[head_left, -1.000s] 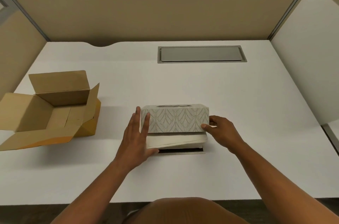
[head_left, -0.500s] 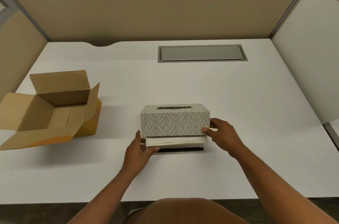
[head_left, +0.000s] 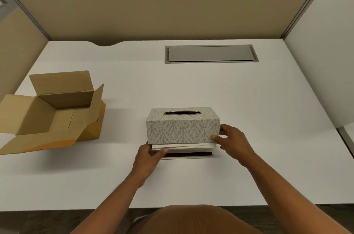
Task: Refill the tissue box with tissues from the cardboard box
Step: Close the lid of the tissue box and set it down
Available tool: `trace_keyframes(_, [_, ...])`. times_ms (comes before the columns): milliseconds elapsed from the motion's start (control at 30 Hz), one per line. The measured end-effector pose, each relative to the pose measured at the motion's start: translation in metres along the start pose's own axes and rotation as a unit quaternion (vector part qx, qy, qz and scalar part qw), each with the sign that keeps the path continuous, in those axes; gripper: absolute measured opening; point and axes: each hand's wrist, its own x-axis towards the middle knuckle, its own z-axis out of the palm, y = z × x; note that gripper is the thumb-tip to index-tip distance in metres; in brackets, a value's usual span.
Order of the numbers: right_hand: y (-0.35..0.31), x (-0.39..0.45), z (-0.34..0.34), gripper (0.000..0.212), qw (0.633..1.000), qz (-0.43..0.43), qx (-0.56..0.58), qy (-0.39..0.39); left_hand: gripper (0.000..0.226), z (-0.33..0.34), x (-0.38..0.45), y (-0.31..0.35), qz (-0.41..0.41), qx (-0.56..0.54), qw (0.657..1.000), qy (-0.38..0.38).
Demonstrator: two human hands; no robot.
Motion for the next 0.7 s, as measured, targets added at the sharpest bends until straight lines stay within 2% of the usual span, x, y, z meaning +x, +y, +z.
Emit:
trace_keyframes(267, [0.009, -0.004, 0.004, 0.029, 1.000, 0.007, -0.004, 0.003, 0.045, 0.007, -0.001, 0.000, -0.009, -0.013, 1.000, 0.026])
trace_keyframes(333, [0.011, -0.005, 0.006, 0.030, 1.000, 0.005, -0.010, 0.003, 0.067, 0.003, 0.000, -0.005, -0.011, -0.023, 1.000, 0.016])
trace_keyframes(400, [0.012, -0.007, 0.007, 0.031, 1.000, 0.000, -0.015, 0.002, 0.102, -0.003, 0.001, -0.012, -0.023, -0.023, 0.999, 0.002])
trace_keyframes(467, [0.010, -0.008, 0.007, 0.035, 1.000, -0.002, -0.026, -0.004, 0.125, -0.006, 0.001, -0.015, 0.004, 0.051, 0.998, 0.025])
trace_keyframes(500, [0.010, -0.009, 0.006, 0.039, 0.999, -0.003, -0.037, -0.009, 0.130, -0.008, 0.001, -0.015, 0.050, 0.121, 0.990, 0.050])
trace_keyframes(533, [0.010, -0.010, 0.005, 0.045, 0.999, -0.004, -0.049, -0.016, 0.132, -0.009, 0.000, -0.012, 0.112, 0.202, 0.970, 0.075])
trace_keyframes(600, [0.012, -0.012, 0.006, 0.060, 0.996, -0.009, -0.075, -0.037, 0.134, -0.011, -0.001, -0.004, 0.253, 0.345, 0.897, 0.113])
trace_keyframes(667, [0.016, -0.016, 0.011, 0.075, 0.993, -0.026, -0.102, -0.057, 0.133, -0.009, -0.001, 0.012, 0.356, 0.432, 0.819, 0.123])
trace_keyframes(700, [0.019, -0.018, 0.014, 0.080, 0.992, -0.033, -0.106, -0.060, 0.131, -0.005, 0.001, 0.017, 0.386, 0.460, 0.791, 0.118])
